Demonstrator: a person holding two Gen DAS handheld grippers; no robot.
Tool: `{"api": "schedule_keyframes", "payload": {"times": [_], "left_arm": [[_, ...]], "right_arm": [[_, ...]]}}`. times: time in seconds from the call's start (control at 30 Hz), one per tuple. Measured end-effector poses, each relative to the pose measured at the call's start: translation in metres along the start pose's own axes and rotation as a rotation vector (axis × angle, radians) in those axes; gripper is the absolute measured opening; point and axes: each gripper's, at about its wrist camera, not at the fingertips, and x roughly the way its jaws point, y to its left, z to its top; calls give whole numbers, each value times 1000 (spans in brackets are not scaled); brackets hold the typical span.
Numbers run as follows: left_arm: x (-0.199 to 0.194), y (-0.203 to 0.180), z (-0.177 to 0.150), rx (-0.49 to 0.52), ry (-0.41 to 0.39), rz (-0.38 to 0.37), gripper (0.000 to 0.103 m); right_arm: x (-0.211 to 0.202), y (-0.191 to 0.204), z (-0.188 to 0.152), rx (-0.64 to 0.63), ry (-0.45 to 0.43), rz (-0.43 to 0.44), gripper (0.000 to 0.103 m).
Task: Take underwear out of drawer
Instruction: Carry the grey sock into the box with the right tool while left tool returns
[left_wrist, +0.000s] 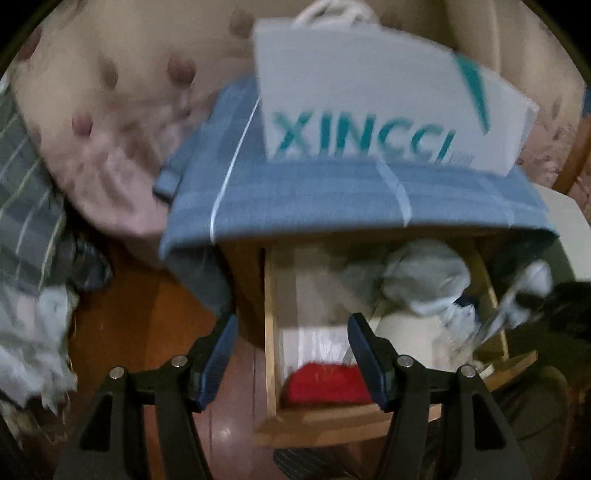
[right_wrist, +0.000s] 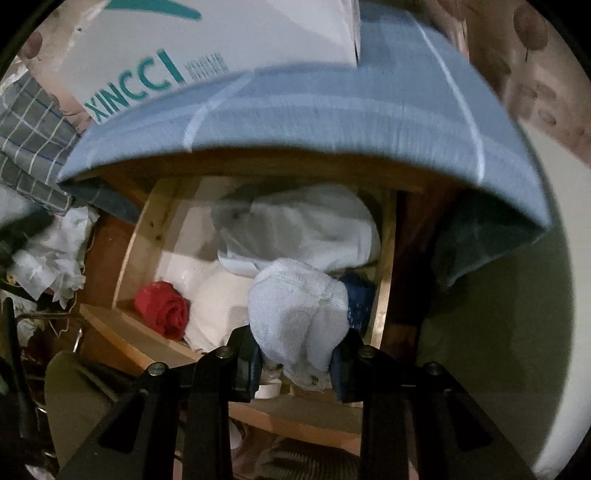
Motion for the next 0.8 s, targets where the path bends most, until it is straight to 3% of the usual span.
{"api": "schedule_keyframes", "payload": {"times": [0.2,0.4,0.5,0.67,0.8], "left_arm": [[22,-2,-32,-52,14,0,64],[23,-5,-39,-72,-13,-6,64],[22,-4,-40,-96,-24,-15,64],[24,2,-41,-136,-20,13,64],[25,8,-43,-162,-22,8,64]], "right_arm": [[-62,15,35,-55,-103,17,27],[-159,43,99,-119,-316,42,27],[-188,56,129,-149,-403,21,27],[-185,68,185,-142,-443,-31,27],[-151,63,212,-103,-384,-71,28]]}}
